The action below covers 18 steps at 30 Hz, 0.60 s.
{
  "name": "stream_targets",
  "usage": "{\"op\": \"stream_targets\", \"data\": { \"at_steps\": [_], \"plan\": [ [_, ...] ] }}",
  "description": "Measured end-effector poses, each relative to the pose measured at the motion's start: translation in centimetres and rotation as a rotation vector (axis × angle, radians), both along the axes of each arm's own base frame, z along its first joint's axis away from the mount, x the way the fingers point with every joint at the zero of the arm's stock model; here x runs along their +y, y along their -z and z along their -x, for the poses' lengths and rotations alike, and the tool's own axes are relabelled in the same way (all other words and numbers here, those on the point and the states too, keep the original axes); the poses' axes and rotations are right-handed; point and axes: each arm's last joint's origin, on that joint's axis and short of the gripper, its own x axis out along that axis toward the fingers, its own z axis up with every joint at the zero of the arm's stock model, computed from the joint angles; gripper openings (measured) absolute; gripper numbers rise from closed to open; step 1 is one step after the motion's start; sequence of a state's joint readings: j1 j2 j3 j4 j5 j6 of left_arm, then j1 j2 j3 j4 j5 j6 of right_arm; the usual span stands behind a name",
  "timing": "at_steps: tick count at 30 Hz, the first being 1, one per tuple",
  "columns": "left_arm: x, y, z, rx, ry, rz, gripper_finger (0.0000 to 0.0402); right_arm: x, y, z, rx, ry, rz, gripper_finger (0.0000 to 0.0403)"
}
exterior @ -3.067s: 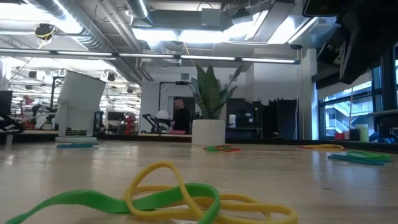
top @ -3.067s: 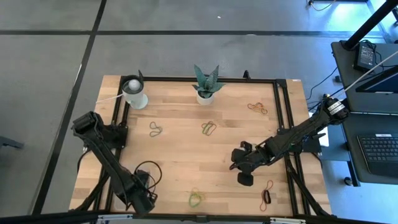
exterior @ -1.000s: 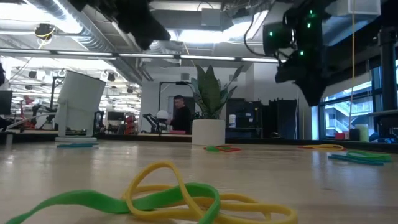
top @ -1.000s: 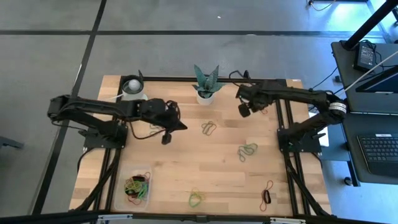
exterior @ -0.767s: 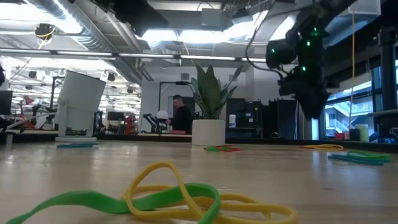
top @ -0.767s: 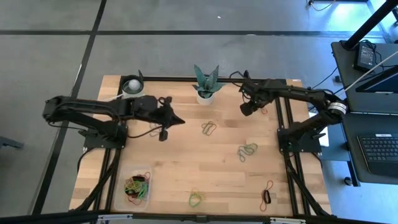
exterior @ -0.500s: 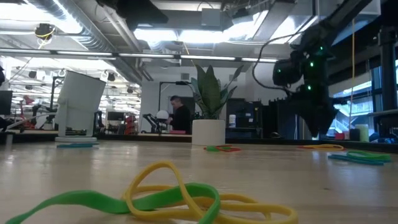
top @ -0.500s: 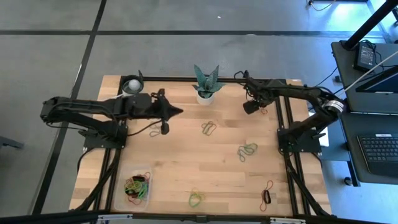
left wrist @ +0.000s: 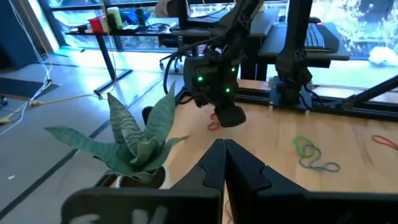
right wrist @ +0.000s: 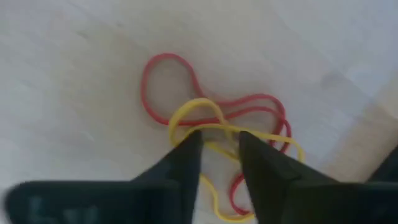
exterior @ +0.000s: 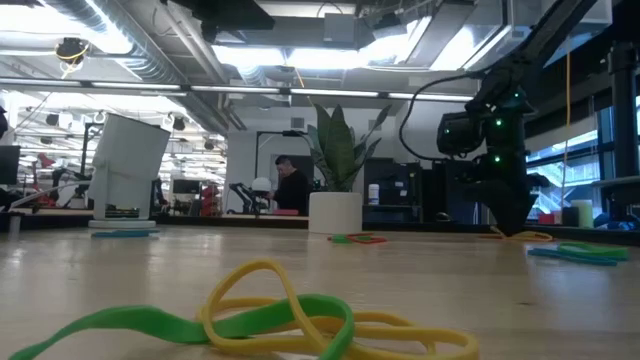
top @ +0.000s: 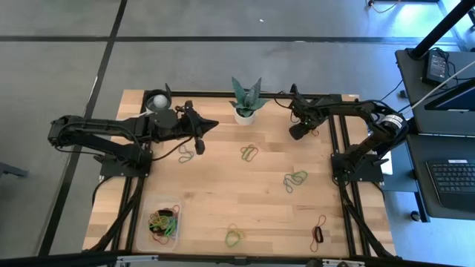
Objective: Pick and place rubber bands into bin
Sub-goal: Put the yellow rubber band into the transparent bin
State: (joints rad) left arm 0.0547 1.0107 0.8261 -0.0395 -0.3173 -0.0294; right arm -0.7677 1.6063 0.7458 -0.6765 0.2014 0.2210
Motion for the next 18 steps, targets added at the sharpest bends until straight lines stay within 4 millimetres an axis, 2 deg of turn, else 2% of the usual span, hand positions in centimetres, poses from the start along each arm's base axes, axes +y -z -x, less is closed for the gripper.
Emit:
{"op": "stream_targets", "data": {
  "at_steps": [3,5,10,13,18],
  "plan": [
    [0.0,0.0,0.0,-0.008,-0.006,0.021,0.0002,0.1,-0.2,0.0,-0.035,-0.02,-0.016,0.0041],
    [0.0,0.0,0.0,-0.012,-0.008,0.033,0.0002,0.2,-0.5,0.0,-0.048,-0.027,-0.012,0.0013],
    [0.0,0.0,0.0,-0.012,-0.008,0.033,0.0002,1.0,-1.7,0.8,-0.054,-0.021,-0.043,0.0006],
    [0.0,0.0,0.0,-0.012,-0.007,0.033,0.0002,1.6,-3.3,1.4,-0.079,0.011,-0.028,0.0004],
    [0.0,0.0,0.0,-0.012,-0.007,0.033,0.0003,3.9,-6.5,2.2,-0.159,0.06,0.028,0.0002]
  ]
}}
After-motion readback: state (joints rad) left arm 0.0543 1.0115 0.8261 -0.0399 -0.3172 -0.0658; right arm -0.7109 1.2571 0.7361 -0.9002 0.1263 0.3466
